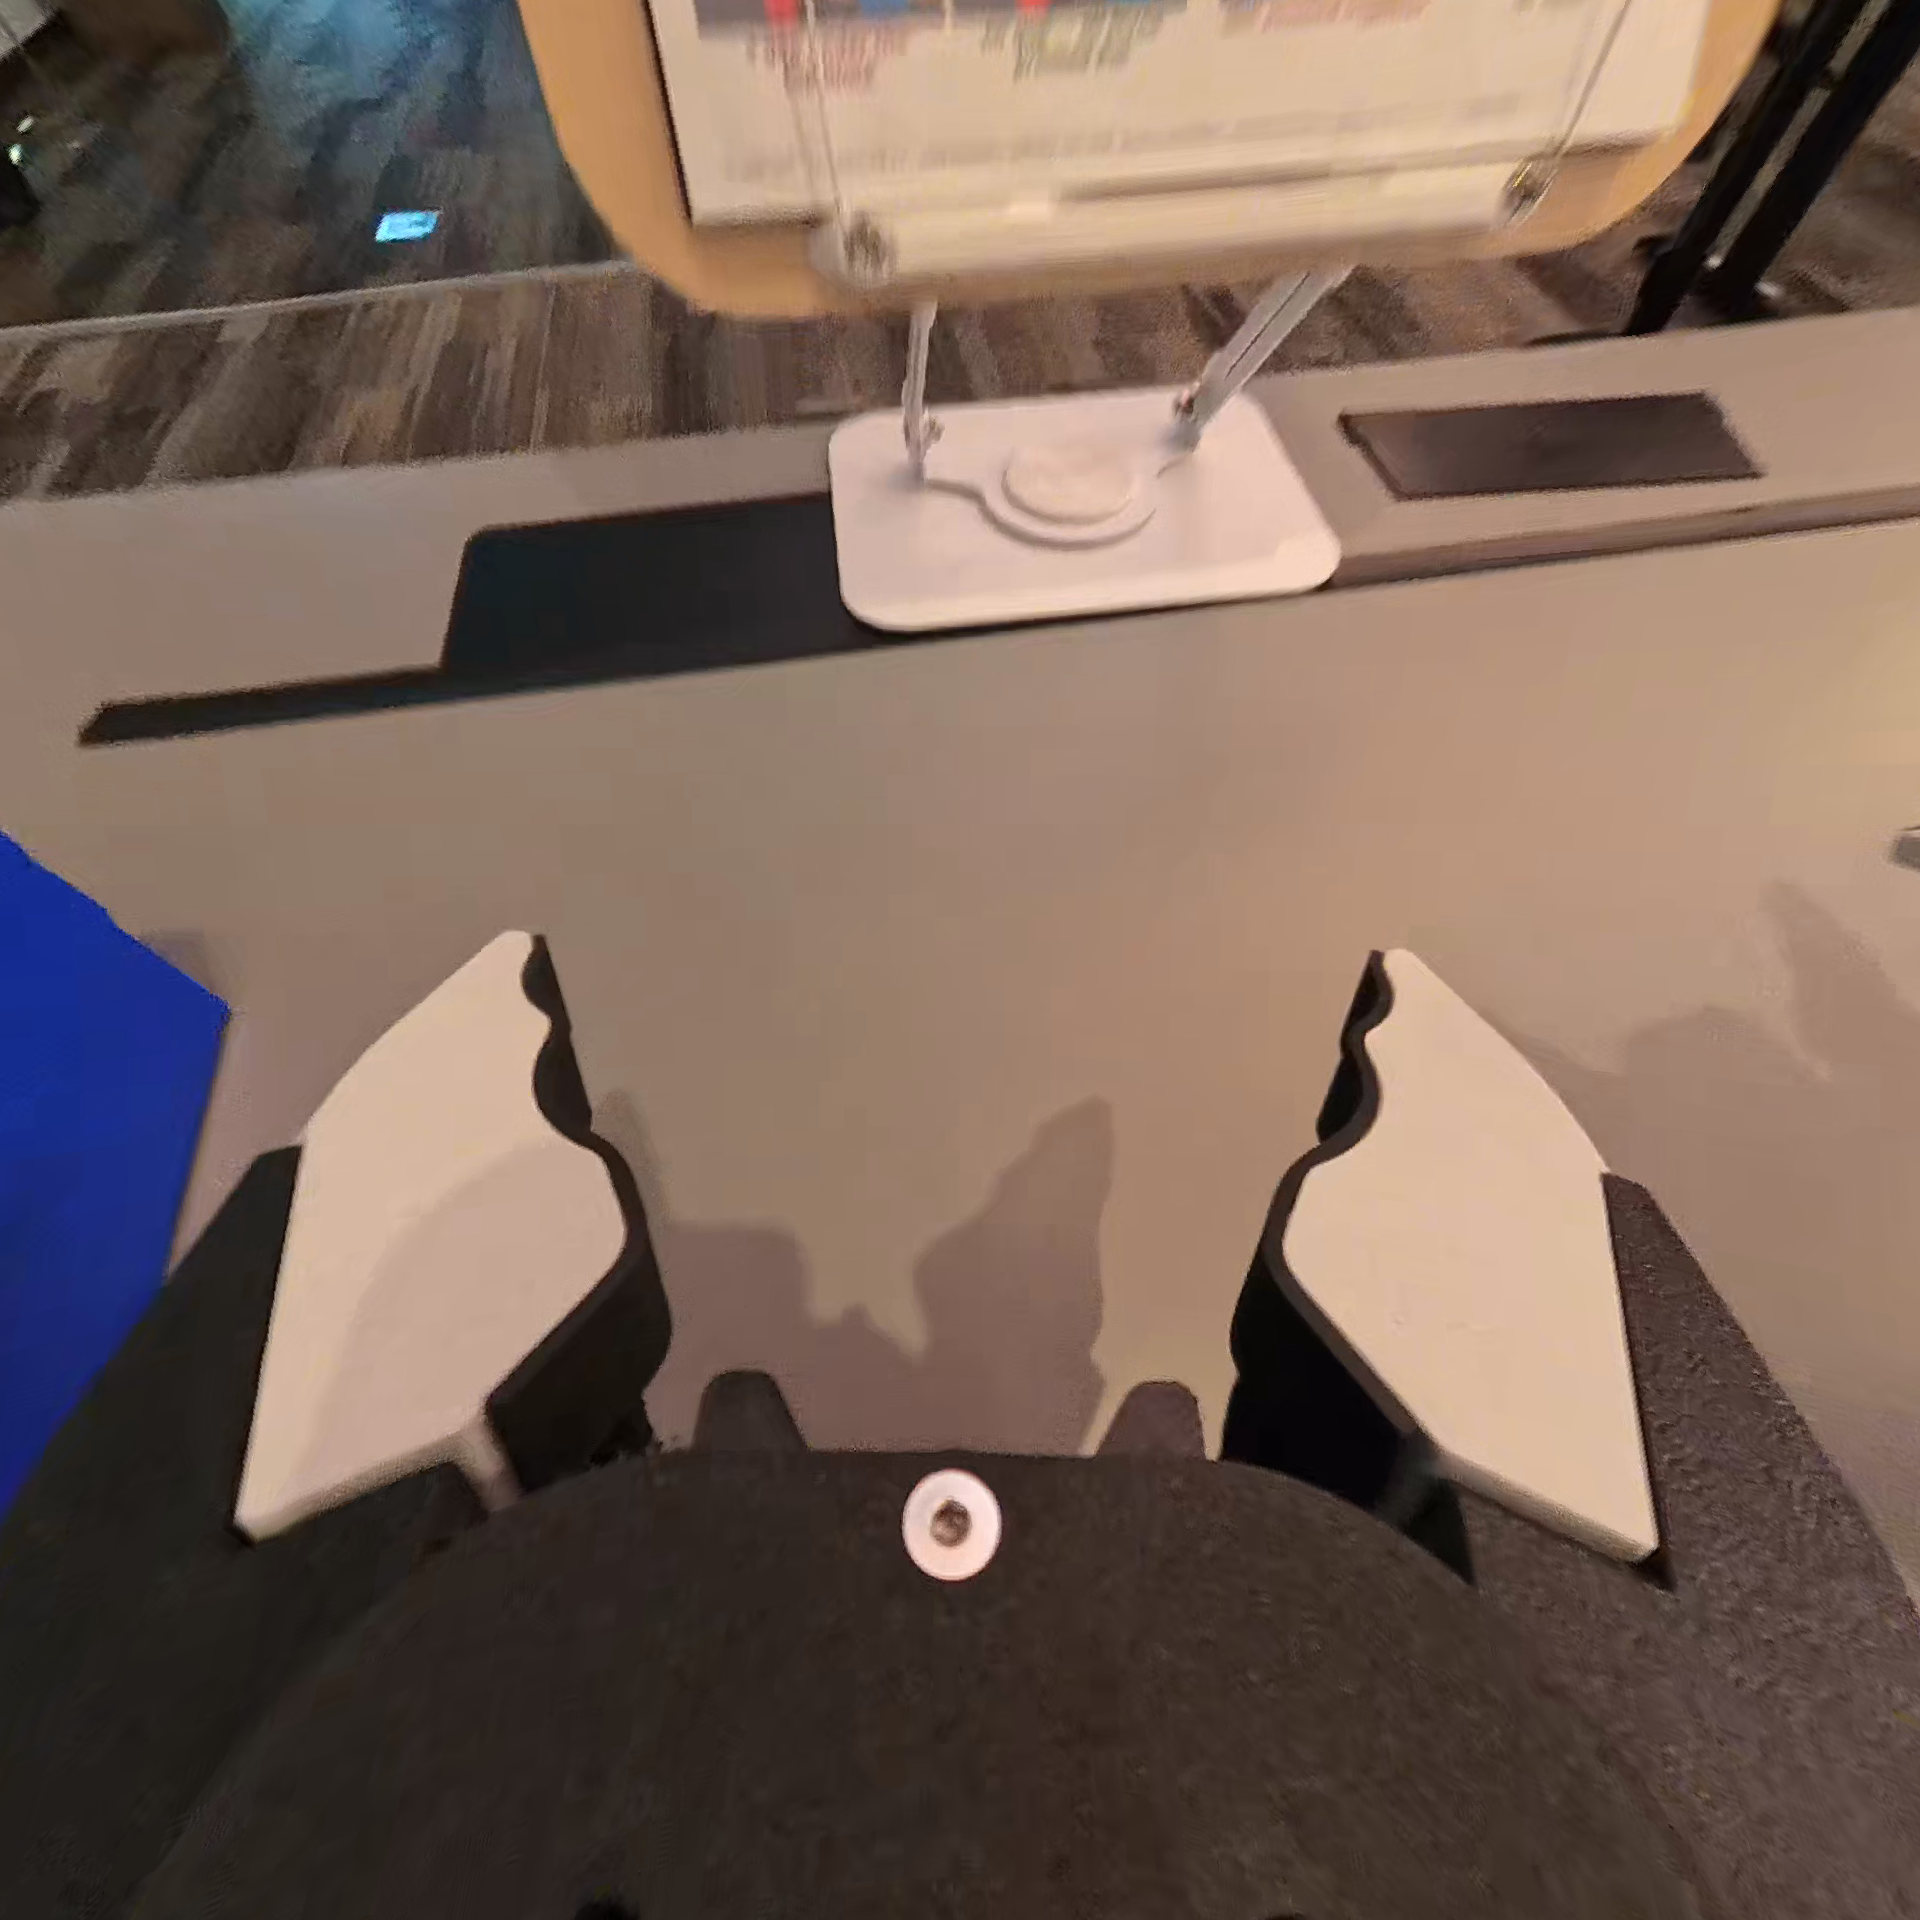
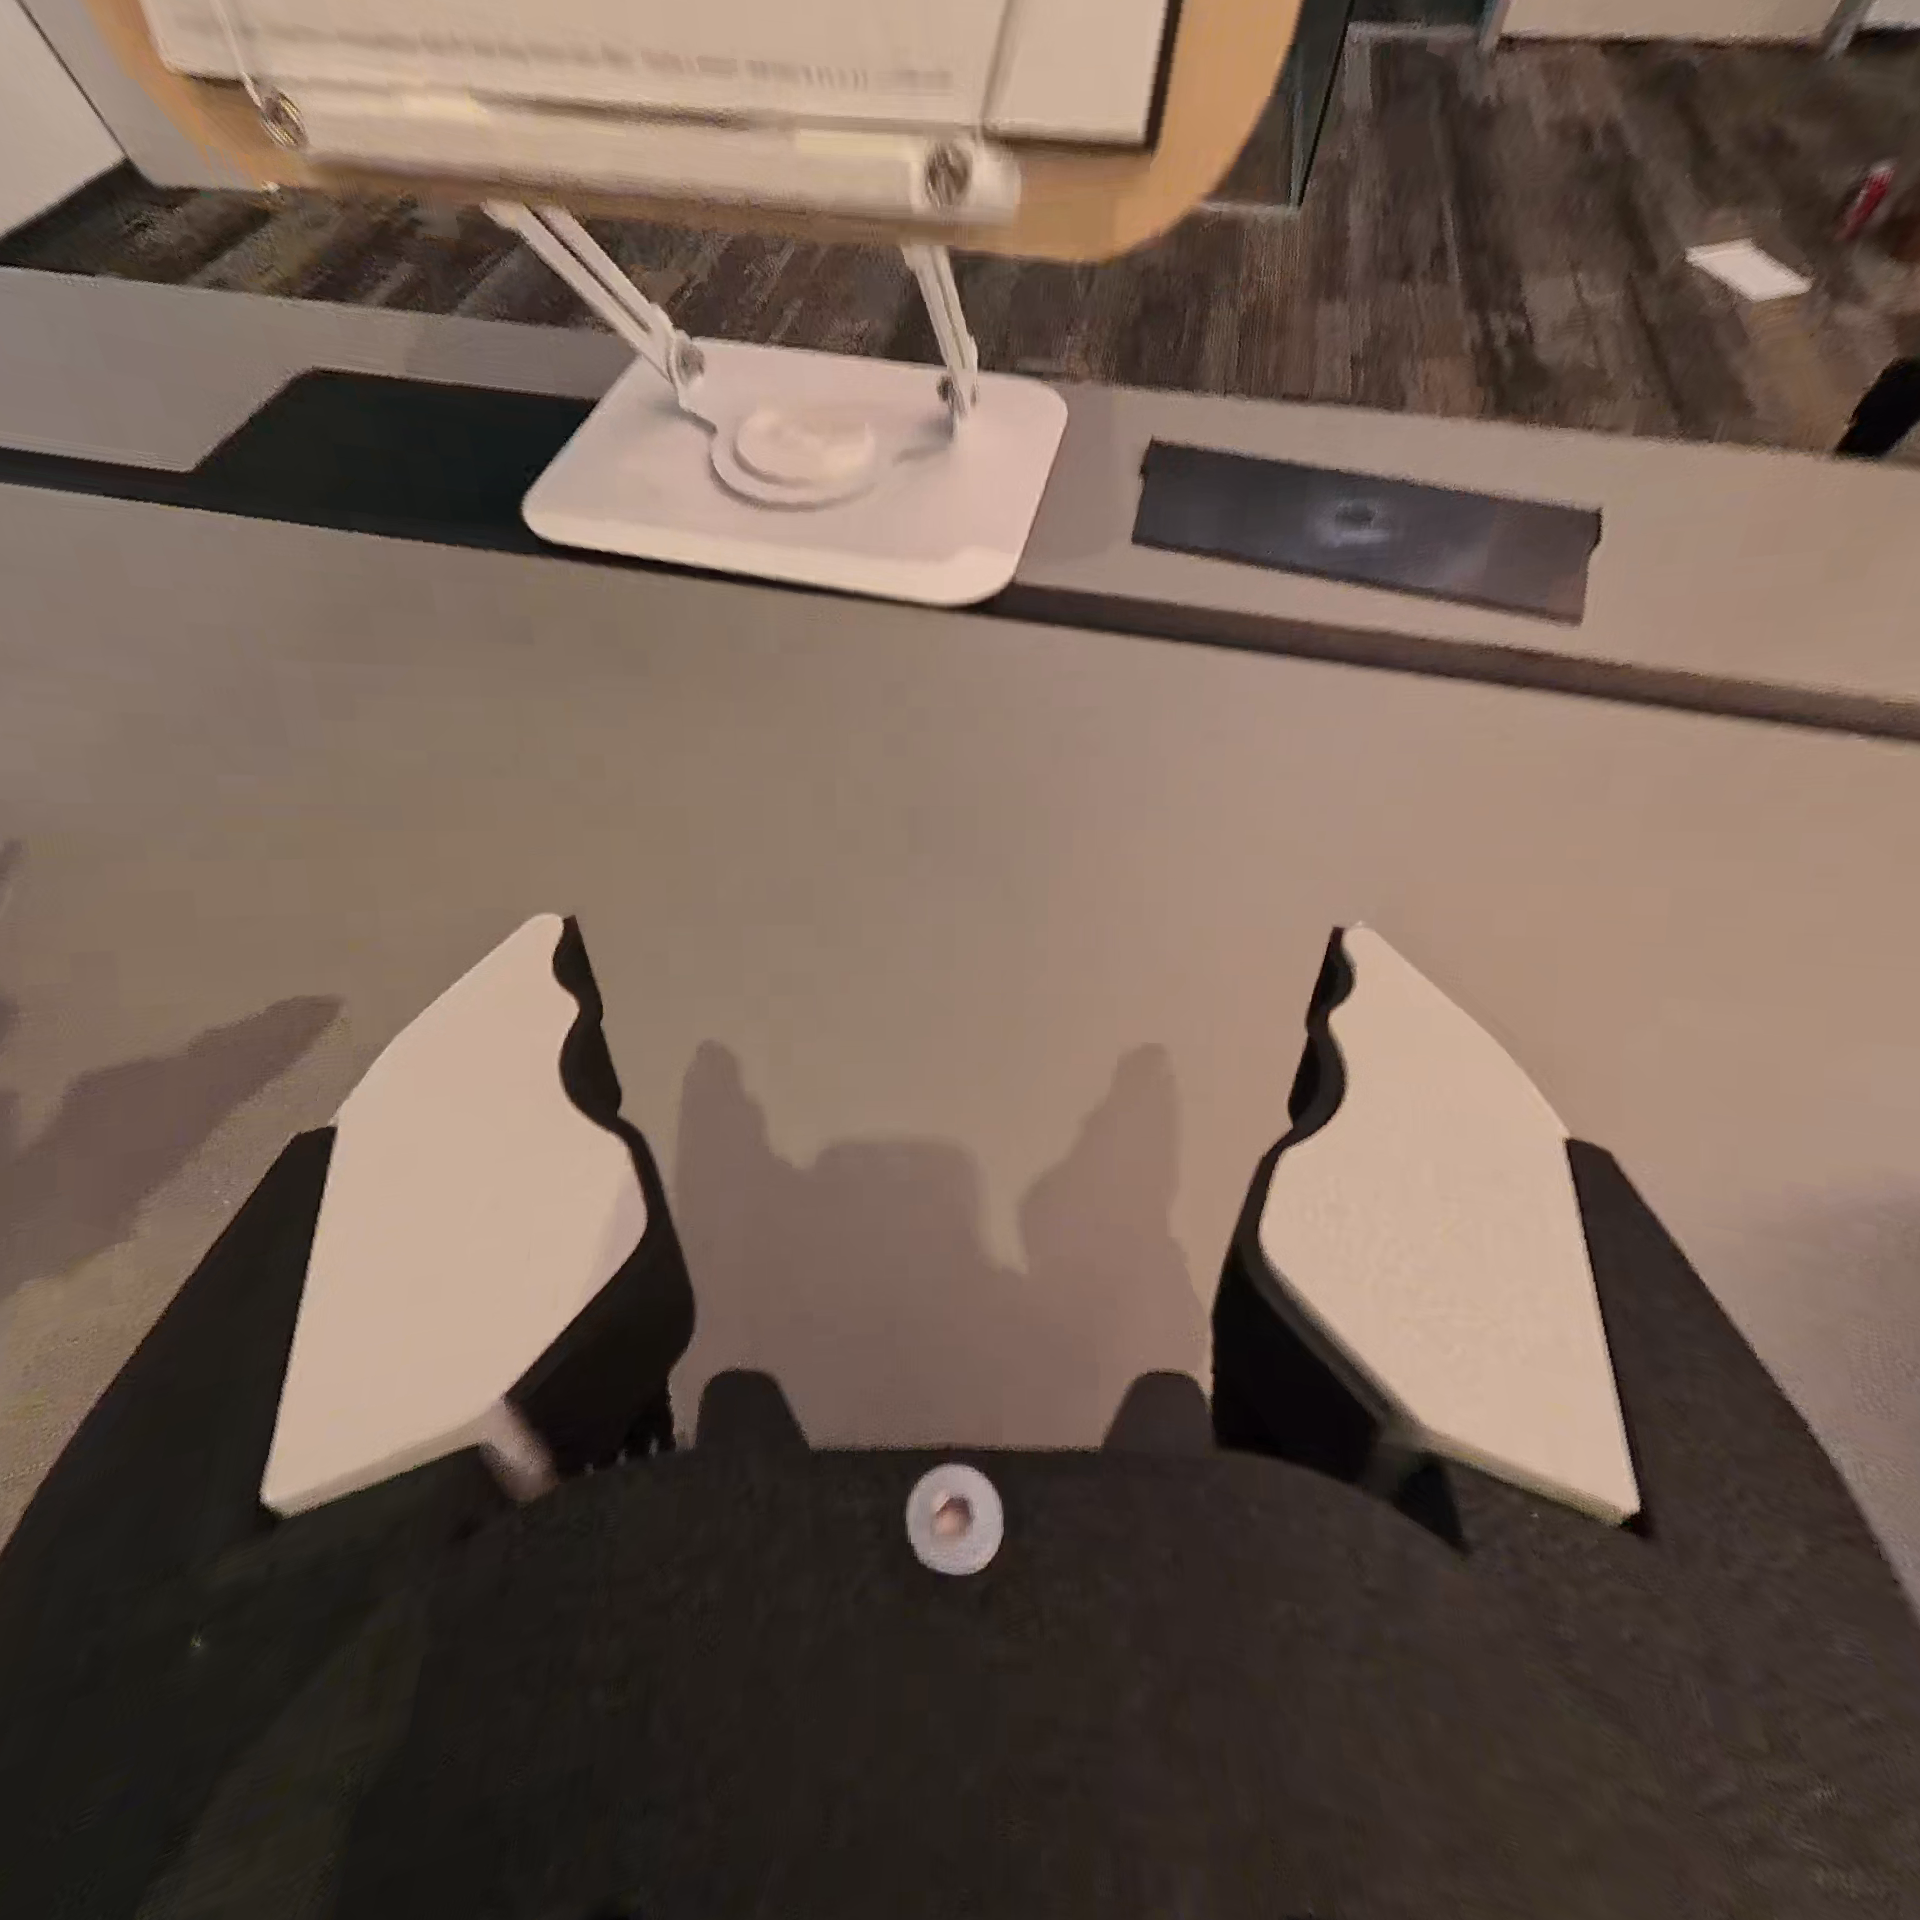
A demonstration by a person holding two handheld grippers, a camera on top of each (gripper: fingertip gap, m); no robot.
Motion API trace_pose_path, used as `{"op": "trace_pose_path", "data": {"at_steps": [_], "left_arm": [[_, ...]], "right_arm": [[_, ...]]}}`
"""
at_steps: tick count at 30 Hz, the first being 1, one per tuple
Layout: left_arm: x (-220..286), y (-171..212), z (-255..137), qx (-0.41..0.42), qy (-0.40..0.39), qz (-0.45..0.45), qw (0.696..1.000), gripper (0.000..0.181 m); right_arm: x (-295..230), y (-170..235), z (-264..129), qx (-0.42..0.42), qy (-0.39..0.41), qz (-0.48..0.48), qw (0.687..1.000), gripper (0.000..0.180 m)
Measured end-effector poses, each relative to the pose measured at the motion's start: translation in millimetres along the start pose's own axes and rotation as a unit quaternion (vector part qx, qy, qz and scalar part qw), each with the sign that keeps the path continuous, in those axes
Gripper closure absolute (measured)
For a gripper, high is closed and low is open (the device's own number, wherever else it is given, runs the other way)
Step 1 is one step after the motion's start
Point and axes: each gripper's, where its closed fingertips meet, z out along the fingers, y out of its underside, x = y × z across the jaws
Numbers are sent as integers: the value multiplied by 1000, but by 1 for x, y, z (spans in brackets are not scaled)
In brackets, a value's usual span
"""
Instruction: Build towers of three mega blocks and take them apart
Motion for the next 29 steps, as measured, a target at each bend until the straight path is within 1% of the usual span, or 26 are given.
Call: {"op": "trace_pose_path", "data": {"at_steps": [3,6,10,15,21,25,29], "left_arm": [[-4,36,18,-36,-7,-15,999,41],[-4,56,28,-61,-13,-13,998,43],[4,67,34,-77,-18,-18,997,36],[15,76,38,-87,-16,-23,996,35],[17,102,44,-137,-20,-44,989,35],[18,108,46,-160,-13,-53,986,35],[17,110,48,-170,-20,-45,984,35]], "right_arm": [[3,24,10,-21,4,15,1000,48],[5,36,17,-28,23,3,999,41],[5,48,23,-39,49,-23,998,36],[4,66,31,-58,52,1,997,35],[8,80,36,-76,55,13,995,35],[8,83,38,-89,51,20,995,37],[9,93,40,-125,51,36,990,38]]}}
